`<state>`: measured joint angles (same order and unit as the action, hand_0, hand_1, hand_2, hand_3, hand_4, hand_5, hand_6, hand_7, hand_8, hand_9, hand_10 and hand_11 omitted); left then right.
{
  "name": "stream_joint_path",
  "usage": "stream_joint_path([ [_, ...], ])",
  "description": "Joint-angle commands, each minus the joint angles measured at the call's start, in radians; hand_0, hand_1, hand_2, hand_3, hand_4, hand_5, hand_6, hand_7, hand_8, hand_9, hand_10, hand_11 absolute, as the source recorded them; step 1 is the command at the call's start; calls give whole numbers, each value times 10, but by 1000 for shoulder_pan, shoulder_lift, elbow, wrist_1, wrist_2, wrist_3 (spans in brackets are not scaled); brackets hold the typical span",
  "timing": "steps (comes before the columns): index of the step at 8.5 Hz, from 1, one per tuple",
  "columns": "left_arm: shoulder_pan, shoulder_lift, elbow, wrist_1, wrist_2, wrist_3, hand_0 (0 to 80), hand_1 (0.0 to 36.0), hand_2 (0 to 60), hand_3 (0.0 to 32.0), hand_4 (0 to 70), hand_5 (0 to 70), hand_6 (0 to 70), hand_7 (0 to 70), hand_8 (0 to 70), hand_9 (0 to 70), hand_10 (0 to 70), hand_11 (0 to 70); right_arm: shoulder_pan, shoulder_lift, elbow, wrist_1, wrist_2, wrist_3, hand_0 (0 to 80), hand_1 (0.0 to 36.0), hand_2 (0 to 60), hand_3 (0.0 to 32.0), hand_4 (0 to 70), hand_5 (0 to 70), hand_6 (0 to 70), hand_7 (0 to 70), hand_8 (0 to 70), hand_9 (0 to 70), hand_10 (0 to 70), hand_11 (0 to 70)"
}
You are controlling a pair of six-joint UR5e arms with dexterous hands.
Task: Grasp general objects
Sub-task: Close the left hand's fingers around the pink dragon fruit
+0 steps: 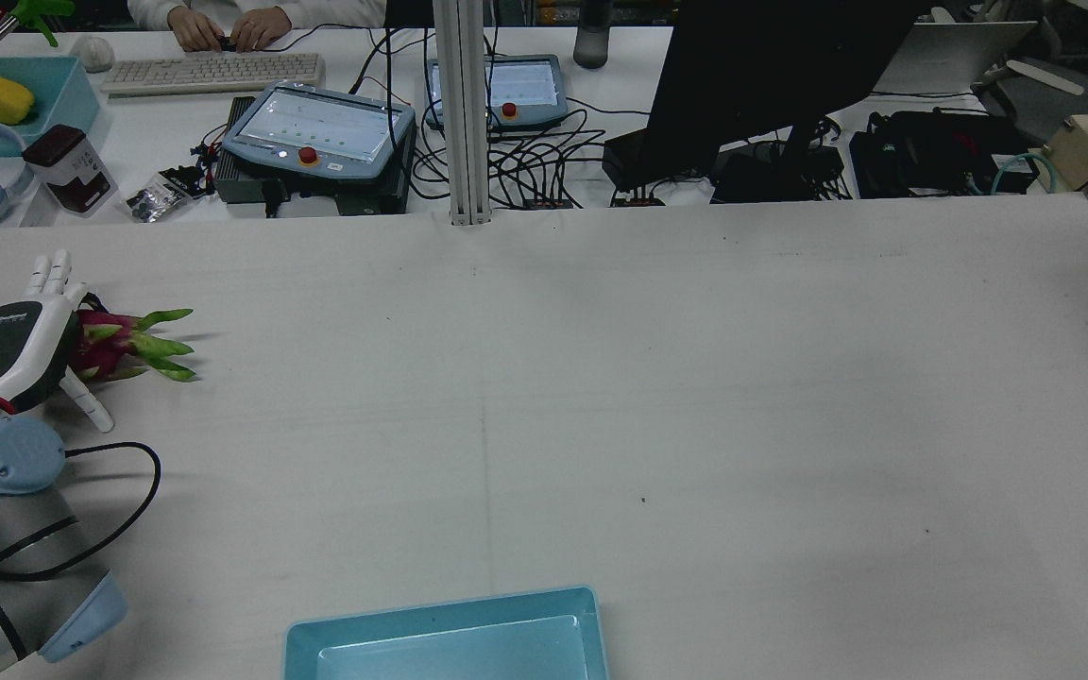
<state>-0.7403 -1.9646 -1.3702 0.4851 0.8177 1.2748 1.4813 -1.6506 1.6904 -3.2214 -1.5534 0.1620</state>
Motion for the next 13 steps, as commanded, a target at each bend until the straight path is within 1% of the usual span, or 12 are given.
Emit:
stream_joint_path([
  [1,1,0,0,1,-31,0,515,206,229,0,33,700,159,242,42,38,74,126,0,0,0,0,-1,1,0,0,0,0,0,0,0,0,0,0,0,0],
  [3,1,0,0,9,-46,0,511,202,269,0,78,700,237,360,98,126,127,201,0,0,0,0,-1,-1,0,0,0,0,0,0,0,0,0,0,0,0],
  [4,5,0,0,16,-60,0,493,202,420,0,164,700,350,489,196,274,210,319,0,0,0,0,1,-1,0,0,0,0,0,0,0,0,0,0,0,0],
  [5,6,0,-3,30,-78,0,486,202,496,0,217,700,412,556,260,367,280,416,0,0,0,0,-1,-1,0,0,0,0,0,0,0,0,0,0,0,0],
  [6,6,0,-9,39,-87,-2,487,184,538,0,323,700,570,700,424,562,471,669,0,0,2,0,-1,-1,0,0,0,0,0,0,0,0,0,0,0,0],
  [7,6,0,-21,52,-103,-5,471,152,588,0,394,700,686,700,541,699,620,700,0,0,2,0,-1,-1,0,0,0,0,0,0,0,0,0,0,0,0],
  [8,7,1,-53,84,-156,-12,443,102,600,0,476,700,700,700,667,700,700,700,0,0,2,-1,-1,1,0,0,0,0,0,0,0,0,0,0,0,0],
  [9,9,4,-114,99,-178,-12,380,58,600,0,495,700,700,700,700,700,700,700,0,0,2,-2,-1,-1,0,0,0,0,0,0,0,0,0,0,0,0],
  [10,9,9,-178,118,-184,-12,248,70,600,0,504,700,700,700,700,700,700,700,0,0,2,-2,-1,-1,0,0,0,0,0,0,0,0,0,0,0,0],
  [11,2,12,-258,151,-184,-14,182,95,600,0,507,700,700,700,700,700,700,700,0,0,2,-2,-1,1,0,0,0,0,0,0,0,0,0,0,0,0],
  [12,1,12,-362,214,-180,-14,123,67,600,0,469,700,700,700,700,700,700,700,0,0,2,-2,-1,-1,0,0,0,0,0,0,0,0,0,0,0,0],
  [13,2,12,-450,268,-164,-15,132,53,600,0,435,700,700,700,700,700,700,700,0,0,2,-2,-1,1,0,0,0,0,0,0,0,0,0,0,0,0],
])
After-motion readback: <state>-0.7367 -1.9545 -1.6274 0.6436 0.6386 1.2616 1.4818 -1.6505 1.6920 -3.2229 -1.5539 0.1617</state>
